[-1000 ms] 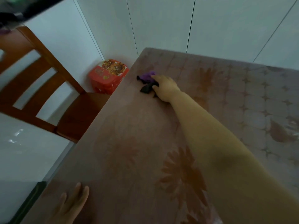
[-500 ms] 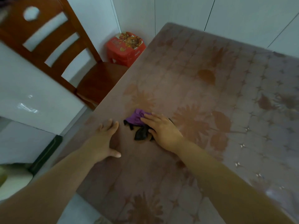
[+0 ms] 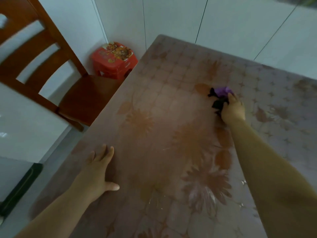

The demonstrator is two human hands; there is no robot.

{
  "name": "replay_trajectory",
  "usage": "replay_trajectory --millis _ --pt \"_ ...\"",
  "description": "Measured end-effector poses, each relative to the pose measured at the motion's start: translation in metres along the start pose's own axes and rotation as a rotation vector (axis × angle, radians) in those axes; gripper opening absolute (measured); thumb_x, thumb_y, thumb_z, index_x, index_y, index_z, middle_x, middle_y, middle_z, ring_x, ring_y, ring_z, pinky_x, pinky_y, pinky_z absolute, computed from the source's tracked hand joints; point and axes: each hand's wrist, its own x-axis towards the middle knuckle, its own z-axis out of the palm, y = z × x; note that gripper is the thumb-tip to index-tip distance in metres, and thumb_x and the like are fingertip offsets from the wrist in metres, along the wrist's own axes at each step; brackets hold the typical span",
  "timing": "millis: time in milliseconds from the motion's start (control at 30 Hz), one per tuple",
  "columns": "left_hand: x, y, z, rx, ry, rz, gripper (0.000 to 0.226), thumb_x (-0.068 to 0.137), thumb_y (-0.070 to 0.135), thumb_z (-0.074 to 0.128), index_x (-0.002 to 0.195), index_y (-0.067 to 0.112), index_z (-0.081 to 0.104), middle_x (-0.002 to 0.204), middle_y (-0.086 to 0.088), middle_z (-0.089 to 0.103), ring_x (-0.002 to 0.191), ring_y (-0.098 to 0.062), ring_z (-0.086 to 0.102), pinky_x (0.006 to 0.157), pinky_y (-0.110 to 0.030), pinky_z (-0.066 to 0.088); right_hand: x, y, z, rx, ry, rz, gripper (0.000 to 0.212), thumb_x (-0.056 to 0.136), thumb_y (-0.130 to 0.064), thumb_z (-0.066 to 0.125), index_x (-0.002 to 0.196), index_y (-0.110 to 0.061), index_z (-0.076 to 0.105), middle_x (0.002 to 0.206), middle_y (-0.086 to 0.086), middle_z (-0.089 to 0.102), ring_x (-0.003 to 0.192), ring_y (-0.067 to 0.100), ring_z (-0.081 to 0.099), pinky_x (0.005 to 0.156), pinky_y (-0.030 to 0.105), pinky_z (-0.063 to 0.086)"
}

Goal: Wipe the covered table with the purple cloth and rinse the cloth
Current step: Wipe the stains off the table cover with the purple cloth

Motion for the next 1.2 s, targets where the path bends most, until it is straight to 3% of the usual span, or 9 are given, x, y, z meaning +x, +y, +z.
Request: replay_trajectory --millis 100,233,367,533,700,833,1000,1200 --pt "-0.001 0.0 0.001 -0.014 0.01 0.005 0.116 0.071 0.046 0.07 0.14 0.028 -0.022 0.15 0.008 -0.025 0.141 -0.025 -0.015 0.113 -0.042 0.017 0.027 -0.046 0.016 -0.054 -0.083 -0.021 0.055 0.098 -0.029 0.036 0.146 -0.01 0.019 0.155 0.013 0.016 0.142 0.032 0.013 0.116 0.04 0.012" --pt "-0.002 0.001 -0.002 -0.011 -0.006 -0.002 0.115 0.071 0.045 0.07 0.14 0.028 -0.021 0.151 0.007 -0.024 0.141 -0.025 -0.014 0.113 -0.044 0.016 0.001 -0.111 0.035 -0.067 -0.227 -0.304 0.058 0.093 -0.034 0.048 0.145 -0.019 0.025 0.154 0.008 0.021 0.141 0.03 0.018 0.116 0.04 0.015" --pt "-0.002 0.002 -0.002 -0.004 -0.017 -0.006 0.115 0.071 0.044 0.071 0.141 0.027 -0.018 0.152 0.005 -0.021 0.141 -0.027 -0.014 0.113 -0.047 0.015 -0.084 -0.144 0.045 0.002 -0.375 -0.657 0.051 0.09 -0.026 0.054 0.139 -0.026 0.04 0.149 0.002 0.034 0.138 0.022 0.028 0.115 0.042 0.016" --pt "0.001 0.003 -0.003 -0.032 -0.01 -0.01 0.116 0.067 0.04 0.076 0.144 0.025 -0.009 0.154 0.003 -0.016 0.141 -0.029 -0.008 0.114 -0.05 0.016 -0.211 -0.133 0.041 0.011 -0.522 -0.785 0.049 0.094 -0.023 0.046 0.14 -0.035 0.035 0.154 -0.012 0.021 0.143 0.015 0.011 0.114 0.045 -0.002" --pt "-0.001 0.004 -0.004 -0.052 0.011 0.028 0.114 0.068 0.035 0.077 0.145 0.02 -0.006 0.155 -0.002 -0.012 0.142 -0.03 -0.004 0.113 -0.049 0.019 -0.268 -0.085 0.018 -0.078 -0.521 -0.634 0.05 0.095 -0.018 0.042 0.139 -0.04 0.034 0.153 -0.017 0.018 0.144 0.016 0.007 0.116 0.044 -0.001" --pt "-0.012 0.0 -0.001 -0.065 0.039 0.094 0.105 0.074 0.039 0.071 0.145 0.021 -0.004 0.155 -0.005 -0.006 0.142 -0.032 0.0 0.114 -0.048 0.018 -0.291 -0.054 -0.002 -0.106 -0.421 -0.373 0.059 0.088 -0.008 0.049 0.138 -0.037 0.036 0.153 -0.014 0.022 0.14 0.019 0.018 0.112 0.042 0.022" --pt "-0.031 -0.003 0.008 -0.037 0.154 0.417 0.091 0.08 0.041 0.063 0.145 0.029 0.001 0.155 0.001 0.011 0.14 -0.025 0.015 0.113 -0.043 0.022 -0.343 -0.07 0.003 0.185 -0.102 -0.059 0.058 0.081 0.009 0.05 0.128 -0.025 0.054 0.136 -0.001 0.051 0.126 0.023 0.043 0.106 0.032 0.034" --pt "-0.043 0.009 0.015 -0.124 -0.028 0.78 0.077 0.086 0.019 0.059 0.144 0.031 0.01 0.154 0.006 0.013 0.14 -0.014 0.015 0.11 -0.029 0.022 -0.391 -0.129 0.026 0.338 -0.189 -0.102 0.052 0.093 -0.006 0.042 0.141 -0.026 0.036 0.149 -0.004 0.032 0.138 0.016 0.027 0.113 0.028 0.023"
